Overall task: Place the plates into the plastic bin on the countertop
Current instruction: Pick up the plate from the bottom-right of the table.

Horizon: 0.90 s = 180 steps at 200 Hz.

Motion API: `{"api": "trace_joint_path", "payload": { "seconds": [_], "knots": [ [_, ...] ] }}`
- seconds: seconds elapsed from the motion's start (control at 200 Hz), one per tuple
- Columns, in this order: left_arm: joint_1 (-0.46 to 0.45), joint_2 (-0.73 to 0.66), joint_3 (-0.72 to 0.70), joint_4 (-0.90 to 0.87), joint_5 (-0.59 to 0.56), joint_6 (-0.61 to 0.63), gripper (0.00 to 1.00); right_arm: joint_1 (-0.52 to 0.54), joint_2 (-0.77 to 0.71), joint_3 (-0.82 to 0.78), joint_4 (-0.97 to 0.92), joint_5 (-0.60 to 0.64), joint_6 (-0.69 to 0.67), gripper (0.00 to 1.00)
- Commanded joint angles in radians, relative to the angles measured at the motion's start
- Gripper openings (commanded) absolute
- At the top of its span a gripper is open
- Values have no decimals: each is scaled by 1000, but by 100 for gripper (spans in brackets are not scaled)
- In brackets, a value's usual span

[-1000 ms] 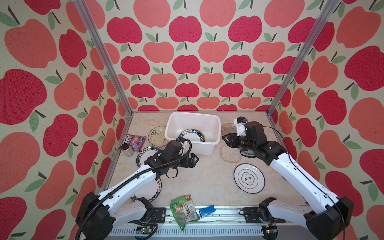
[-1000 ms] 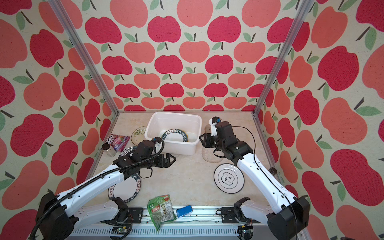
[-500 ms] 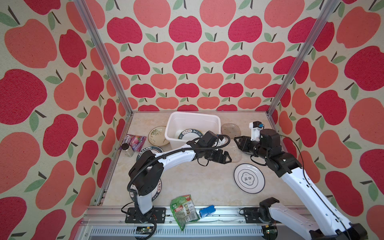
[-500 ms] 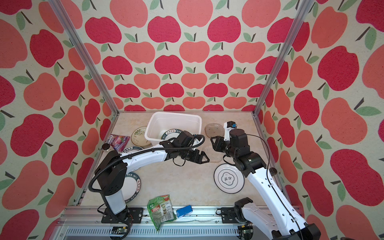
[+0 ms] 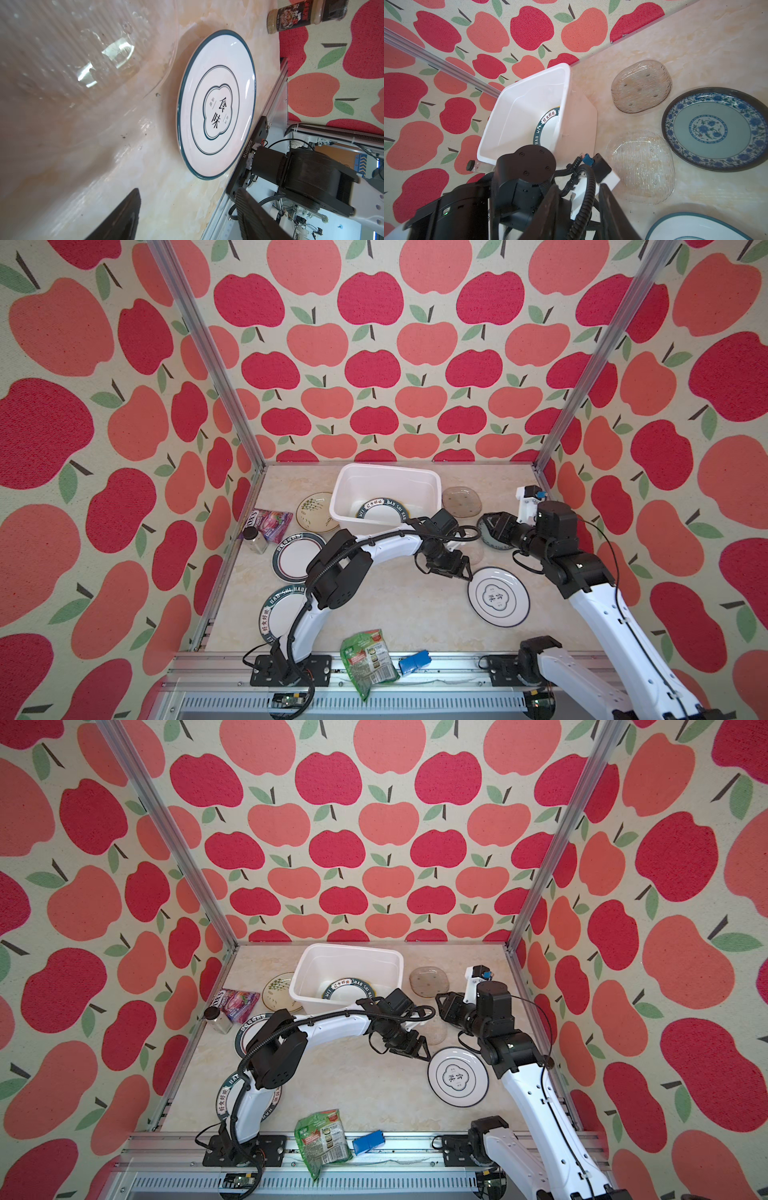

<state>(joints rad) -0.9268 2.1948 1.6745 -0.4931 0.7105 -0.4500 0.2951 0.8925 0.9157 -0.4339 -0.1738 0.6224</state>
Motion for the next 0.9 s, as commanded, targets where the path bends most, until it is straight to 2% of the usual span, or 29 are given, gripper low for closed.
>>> {"api": "trace_joint_path", "payload": {
  "seconds": [0.0,0.45,0.71,0.896],
  "knots": [
    [-10,44,78,-114,39,40,74,-10,0,-11,27,-37,10,35],
    [-36,186,241,-209,75,41,68,-15,-24,-29,18,-49,1,35],
    [-41,300,408,-318,80,59,56,-19,-56,-59,16,-49,-11,35],
    [-44,375,516,-386,100,63,52,-28,-74,-63,6,-52,-24,35]
  ]
}}
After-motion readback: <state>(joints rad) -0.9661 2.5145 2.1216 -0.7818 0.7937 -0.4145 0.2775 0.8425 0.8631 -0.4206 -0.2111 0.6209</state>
